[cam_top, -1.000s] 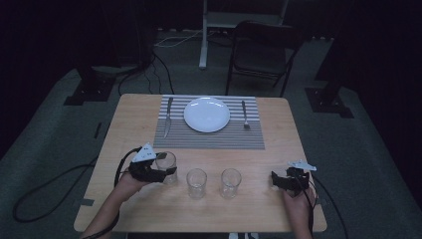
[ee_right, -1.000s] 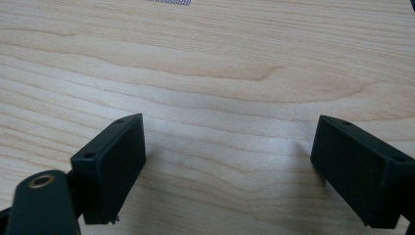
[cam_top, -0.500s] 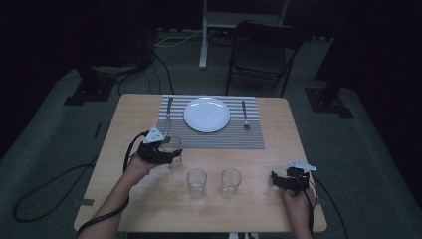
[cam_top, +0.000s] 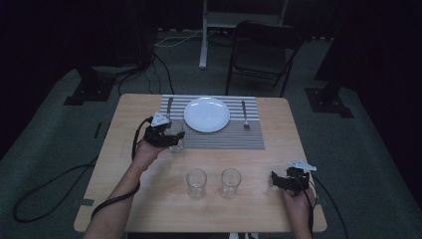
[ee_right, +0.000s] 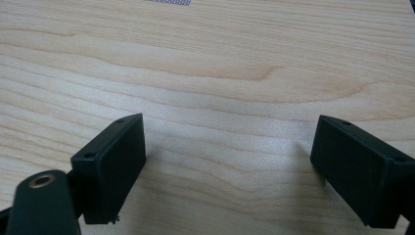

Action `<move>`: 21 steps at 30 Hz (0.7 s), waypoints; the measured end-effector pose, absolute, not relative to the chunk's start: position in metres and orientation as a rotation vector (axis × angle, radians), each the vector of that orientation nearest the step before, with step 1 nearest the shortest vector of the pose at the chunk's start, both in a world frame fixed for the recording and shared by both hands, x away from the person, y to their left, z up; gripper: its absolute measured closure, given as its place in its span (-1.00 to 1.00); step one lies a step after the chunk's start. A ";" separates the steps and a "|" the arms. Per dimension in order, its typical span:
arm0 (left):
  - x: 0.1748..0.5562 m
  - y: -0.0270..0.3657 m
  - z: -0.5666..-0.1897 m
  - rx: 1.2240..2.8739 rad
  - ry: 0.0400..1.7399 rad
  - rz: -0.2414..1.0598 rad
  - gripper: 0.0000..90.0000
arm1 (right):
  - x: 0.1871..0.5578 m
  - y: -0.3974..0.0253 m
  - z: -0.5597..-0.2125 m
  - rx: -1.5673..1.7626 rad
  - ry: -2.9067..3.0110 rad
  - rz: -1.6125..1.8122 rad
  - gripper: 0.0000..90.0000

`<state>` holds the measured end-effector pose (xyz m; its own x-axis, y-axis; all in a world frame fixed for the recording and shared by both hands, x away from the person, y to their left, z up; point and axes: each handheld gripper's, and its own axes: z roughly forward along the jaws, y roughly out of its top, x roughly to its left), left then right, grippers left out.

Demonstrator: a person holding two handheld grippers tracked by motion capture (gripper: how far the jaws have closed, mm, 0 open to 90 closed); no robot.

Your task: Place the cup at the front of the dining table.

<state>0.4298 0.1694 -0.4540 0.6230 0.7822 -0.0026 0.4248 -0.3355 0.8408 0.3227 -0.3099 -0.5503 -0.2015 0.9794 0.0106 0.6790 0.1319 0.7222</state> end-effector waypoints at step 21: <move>0.489 0.153 -0.462 1.952 1.074 0.576 -0.36 | 0.323 -0.310 -0.550 1.590 1.943 0.839 -0.71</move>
